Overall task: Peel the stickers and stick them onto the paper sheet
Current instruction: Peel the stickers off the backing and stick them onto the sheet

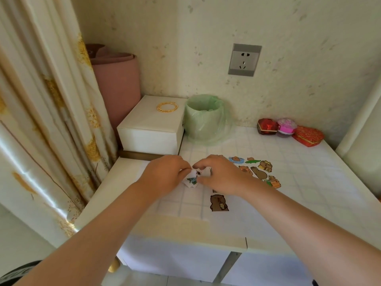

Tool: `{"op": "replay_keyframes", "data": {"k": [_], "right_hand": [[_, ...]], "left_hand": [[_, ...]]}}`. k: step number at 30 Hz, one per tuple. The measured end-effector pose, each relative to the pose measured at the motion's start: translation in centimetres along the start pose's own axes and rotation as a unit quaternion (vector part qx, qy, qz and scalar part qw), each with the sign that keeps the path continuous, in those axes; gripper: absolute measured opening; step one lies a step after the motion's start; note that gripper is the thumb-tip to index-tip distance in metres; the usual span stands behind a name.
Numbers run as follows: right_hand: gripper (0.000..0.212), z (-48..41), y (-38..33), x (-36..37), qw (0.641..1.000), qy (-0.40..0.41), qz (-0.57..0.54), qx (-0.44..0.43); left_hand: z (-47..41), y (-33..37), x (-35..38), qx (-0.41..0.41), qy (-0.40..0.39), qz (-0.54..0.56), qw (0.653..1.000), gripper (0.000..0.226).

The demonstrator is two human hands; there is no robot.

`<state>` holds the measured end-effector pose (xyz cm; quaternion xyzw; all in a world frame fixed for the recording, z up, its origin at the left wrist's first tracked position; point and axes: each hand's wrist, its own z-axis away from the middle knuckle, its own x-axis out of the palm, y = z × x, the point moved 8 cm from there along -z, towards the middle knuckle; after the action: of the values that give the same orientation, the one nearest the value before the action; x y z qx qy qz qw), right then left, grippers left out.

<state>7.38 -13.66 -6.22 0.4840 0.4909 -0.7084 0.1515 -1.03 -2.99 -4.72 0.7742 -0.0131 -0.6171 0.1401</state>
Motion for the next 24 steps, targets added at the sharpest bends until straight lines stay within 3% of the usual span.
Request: {"op": "replay_keyframes", "data": {"k": [5,9,15,19,20,22,24], "right_hand": [[0.007,-0.3,0.5,-2.8,0.990,0.059,-0.123,0.021],[0.005,0.0,1.4,-4.5,0.954,0.089,-0.274,0.079],[0.007,0.2,2.0,-5.5,0.938,0.095,-0.321,0.086],[0.006,0.6,2.9,-7.4,0.945,0.192,-0.256,0.067],[0.008,0.8,2.9,-8.0,0.952,0.225,-0.202,0.048],[0.009,1.4,2.2,-8.9,0.960,0.269,-0.074,-0.005],[0.008,2.0,1.2,-9.1,0.954,0.293,0.018,-0.064]], "left_hand": [[-1.1,0.3,-2.4,-0.028,0.084,0.135,0.987,0.019],[-2.2,0.8,-3.0,-0.062,0.098,0.225,0.967,0.017],[-4.0,1.8,-2.8,-0.106,0.081,0.329,0.935,0.022],[-4.8,2.3,-2.9,-0.158,0.088,0.312,0.933,0.019],[-4.8,2.2,-2.7,-0.195,0.075,0.341,0.917,0.025],[-4.7,2.8,-1.5,-0.269,0.012,0.457,0.848,0.035],[-4.7,3.8,-0.9,-0.285,-0.025,0.528,0.799,0.034]]}}
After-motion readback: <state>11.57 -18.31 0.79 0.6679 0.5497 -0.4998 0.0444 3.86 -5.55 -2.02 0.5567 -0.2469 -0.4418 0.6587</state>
